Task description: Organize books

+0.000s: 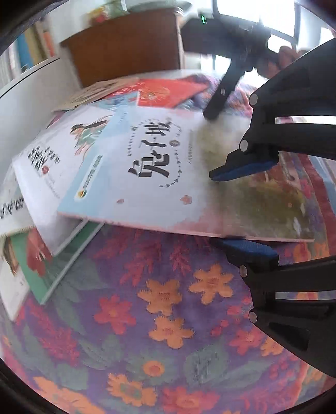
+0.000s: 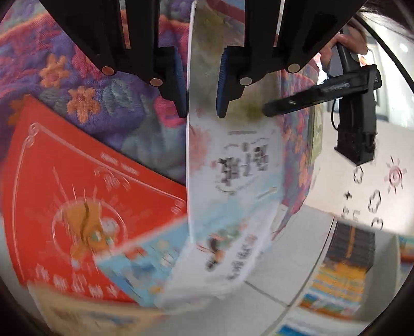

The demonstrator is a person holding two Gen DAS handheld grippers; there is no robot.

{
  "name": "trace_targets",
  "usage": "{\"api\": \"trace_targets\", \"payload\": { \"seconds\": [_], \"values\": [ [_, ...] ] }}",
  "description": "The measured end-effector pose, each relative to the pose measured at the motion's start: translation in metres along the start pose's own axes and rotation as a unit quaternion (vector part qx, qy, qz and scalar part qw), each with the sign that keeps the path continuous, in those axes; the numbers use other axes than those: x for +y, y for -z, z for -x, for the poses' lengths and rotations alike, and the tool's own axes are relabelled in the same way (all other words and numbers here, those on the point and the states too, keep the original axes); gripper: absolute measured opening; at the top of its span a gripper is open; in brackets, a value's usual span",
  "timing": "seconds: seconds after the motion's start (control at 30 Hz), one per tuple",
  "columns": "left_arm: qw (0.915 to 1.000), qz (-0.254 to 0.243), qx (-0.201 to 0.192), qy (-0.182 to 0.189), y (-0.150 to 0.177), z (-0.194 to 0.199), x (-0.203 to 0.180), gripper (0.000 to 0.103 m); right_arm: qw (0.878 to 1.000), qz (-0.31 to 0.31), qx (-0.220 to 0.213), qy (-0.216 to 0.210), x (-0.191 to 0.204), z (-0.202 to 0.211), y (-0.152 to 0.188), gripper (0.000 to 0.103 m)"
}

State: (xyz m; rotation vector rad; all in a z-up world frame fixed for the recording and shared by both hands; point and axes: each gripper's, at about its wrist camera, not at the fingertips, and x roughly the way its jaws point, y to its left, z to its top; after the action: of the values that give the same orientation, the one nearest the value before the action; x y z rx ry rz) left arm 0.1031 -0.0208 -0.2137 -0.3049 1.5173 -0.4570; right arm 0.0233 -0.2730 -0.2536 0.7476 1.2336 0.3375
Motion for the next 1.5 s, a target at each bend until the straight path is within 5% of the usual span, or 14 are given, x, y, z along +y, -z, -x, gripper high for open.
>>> {"api": "trace_targets", "payload": {
  "seconds": [0.3,0.53,0.73,0.8,1.0,1.5],
  "values": [
    [0.9998,0.009,-0.007,0.015,-0.009,-0.008,0.000,0.039,0.990,-0.091,0.013,-0.110,-0.045,-0.007,-0.009,0.016],
    [0.9989,0.025,-0.001,0.041,-0.011,-0.001,0.013,0.039,0.992,-0.062,0.007,-0.110,-0.042,-0.005,-0.004,0.017],
    [0.9952,0.061,0.024,0.073,-0.016,0.007,0.030,0.039,0.996,-0.030,-0.016,-0.081,-0.003,0.007,0.002,0.010],
    [0.9969,0.048,0.022,0.059,-0.015,0.013,0.030,0.039,0.995,-0.026,-0.018,-0.099,0.010,0.012,0.002,0.008],
    [0.9998,-0.006,0.017,0.008,-0.005,0.027,0.003,0.039,0.998,0.031,-0.015,-0.057,0.051,0.017,0.006,0.008],
    [0.9998,-0.018,-0.005,0.004,-0.009,0.079,0.045,0.039,0.996,0.068,-0.023,-0.054,0.110,0.002,0.007,0.008]
  ]
}}
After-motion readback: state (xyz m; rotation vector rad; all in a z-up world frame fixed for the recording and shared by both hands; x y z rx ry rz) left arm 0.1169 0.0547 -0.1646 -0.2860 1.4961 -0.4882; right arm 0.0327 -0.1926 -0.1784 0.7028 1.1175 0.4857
